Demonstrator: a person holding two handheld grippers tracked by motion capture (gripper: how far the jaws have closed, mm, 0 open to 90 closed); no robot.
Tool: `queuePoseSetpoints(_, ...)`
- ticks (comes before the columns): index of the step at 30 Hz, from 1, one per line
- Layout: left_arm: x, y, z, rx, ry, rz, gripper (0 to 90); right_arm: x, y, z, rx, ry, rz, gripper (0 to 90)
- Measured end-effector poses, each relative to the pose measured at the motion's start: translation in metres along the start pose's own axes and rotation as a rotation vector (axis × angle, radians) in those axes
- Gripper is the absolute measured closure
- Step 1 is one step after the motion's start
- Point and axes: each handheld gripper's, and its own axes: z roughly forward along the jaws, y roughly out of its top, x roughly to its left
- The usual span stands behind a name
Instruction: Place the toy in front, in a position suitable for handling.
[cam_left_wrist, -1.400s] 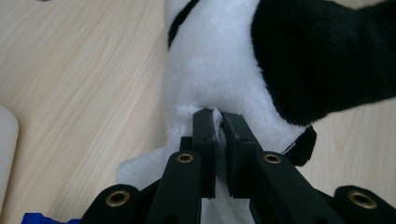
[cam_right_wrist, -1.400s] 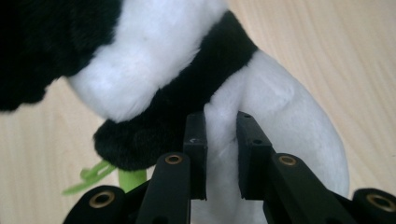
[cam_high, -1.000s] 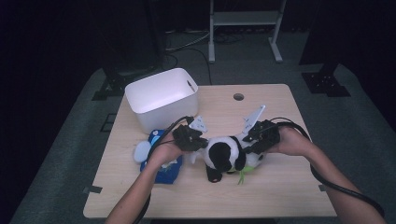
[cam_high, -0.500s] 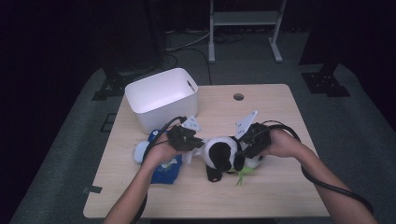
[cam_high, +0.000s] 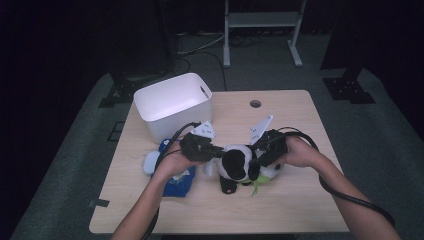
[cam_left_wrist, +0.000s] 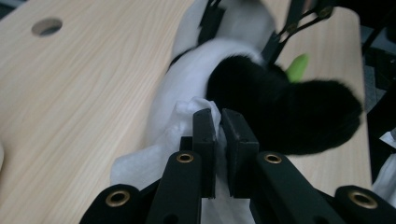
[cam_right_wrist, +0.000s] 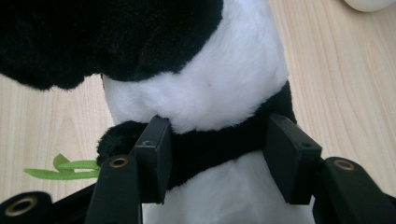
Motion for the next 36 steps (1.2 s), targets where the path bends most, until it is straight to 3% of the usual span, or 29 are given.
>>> queuePoseSetpoints(3,0.000,-0.002,0.007,0.021,0.000,-0.001,83.8,0.001,-0.001,-0.001,-0.002,0.001,-0.001,45.1)
queuePoseSetpoints(6,0.004,-0.011,0.011,-0.001,-0.018,-0.041,83.9,0.001,-0.002,-0.001,-0.006,0.002,0.008,45.4)
queuePoseSetpoints(15,0.008,-0.034,0.015,0.048,-0.020,-0.073,83.8,-0.002,-0.002,-0.001,-0.005,0.008,0.014,45.4)
queuePoseSetpoints(25,0.008,-0.056,0.034,0.145,-0.028,-0.092,83.7,-0.002,0.000,-0.001,0.002,0.006,0.014,45.4)
queuePoseSetpoints(28,0.009,-0.057,0.038,0.163,-0.019,-0.093,83.7,-0.002,0.000,-0.001,0.003,0.007,0.016,45.4)
queuePoseSetpoints(36,0.019,-0.046,0.022,0.125,0.039,-0.099,83.7,-0.001,-0.002,-0.002,0.001,-0.001,0.016,45.3)
